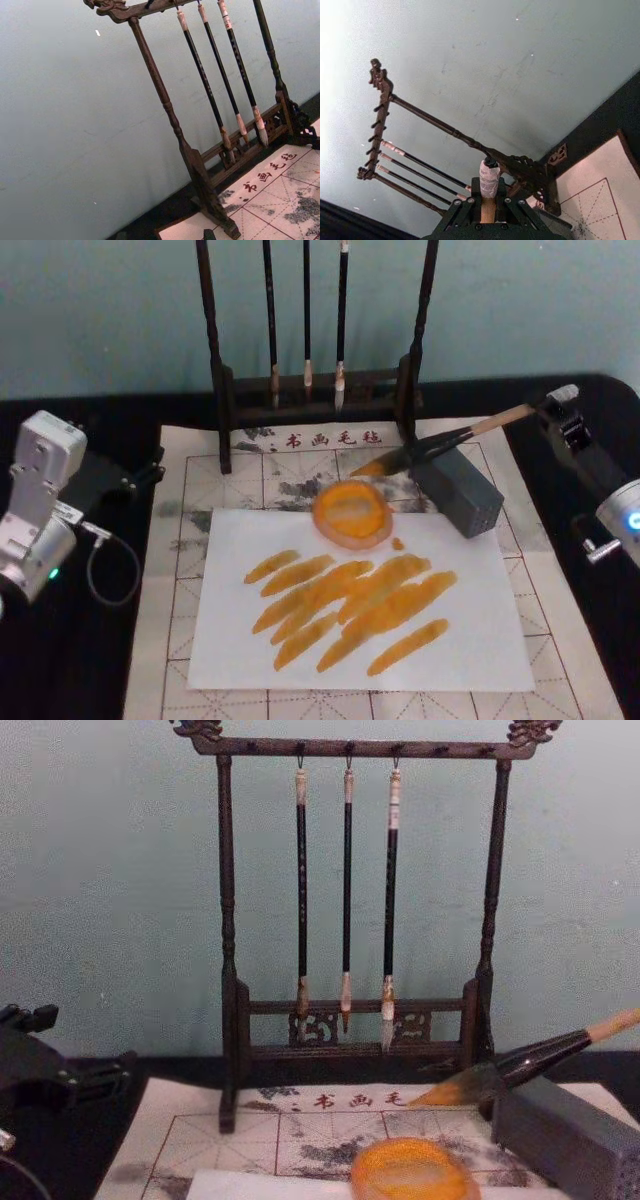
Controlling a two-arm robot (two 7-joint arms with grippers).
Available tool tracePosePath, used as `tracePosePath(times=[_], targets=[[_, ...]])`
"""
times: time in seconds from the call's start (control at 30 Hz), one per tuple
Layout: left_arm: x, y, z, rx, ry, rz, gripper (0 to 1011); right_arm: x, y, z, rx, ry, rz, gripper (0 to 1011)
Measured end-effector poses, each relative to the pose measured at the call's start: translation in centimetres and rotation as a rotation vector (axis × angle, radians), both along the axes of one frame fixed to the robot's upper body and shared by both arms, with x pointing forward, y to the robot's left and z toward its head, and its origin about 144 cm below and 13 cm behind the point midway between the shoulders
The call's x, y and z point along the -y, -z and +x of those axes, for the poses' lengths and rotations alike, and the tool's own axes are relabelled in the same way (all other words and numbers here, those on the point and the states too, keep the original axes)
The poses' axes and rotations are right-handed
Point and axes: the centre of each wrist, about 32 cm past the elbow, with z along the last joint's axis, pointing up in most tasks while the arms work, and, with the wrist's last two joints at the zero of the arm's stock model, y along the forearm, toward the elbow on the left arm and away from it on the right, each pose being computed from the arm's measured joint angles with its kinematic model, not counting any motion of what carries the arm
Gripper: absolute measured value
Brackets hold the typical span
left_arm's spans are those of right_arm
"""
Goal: Pick up the brush from the inkstone, write on the paper, then place the brush back to its original position.
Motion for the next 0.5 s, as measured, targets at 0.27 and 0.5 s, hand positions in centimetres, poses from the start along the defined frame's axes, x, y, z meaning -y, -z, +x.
tracePosePath(times=[0.27, 0.5], targets=[[0.0, 0.0, 0.0, 0.000, 0.000, 0.000, 1001, 0.3, -0.7, -0.9, 0.017, -0.010, -0.027, 184], [0.0, 0.0, 0.0, 0.000, 0.000, 0.000, 1001, 0.7, -1.2, -1.6, 0.018, -0.020, -0.061, 184]])
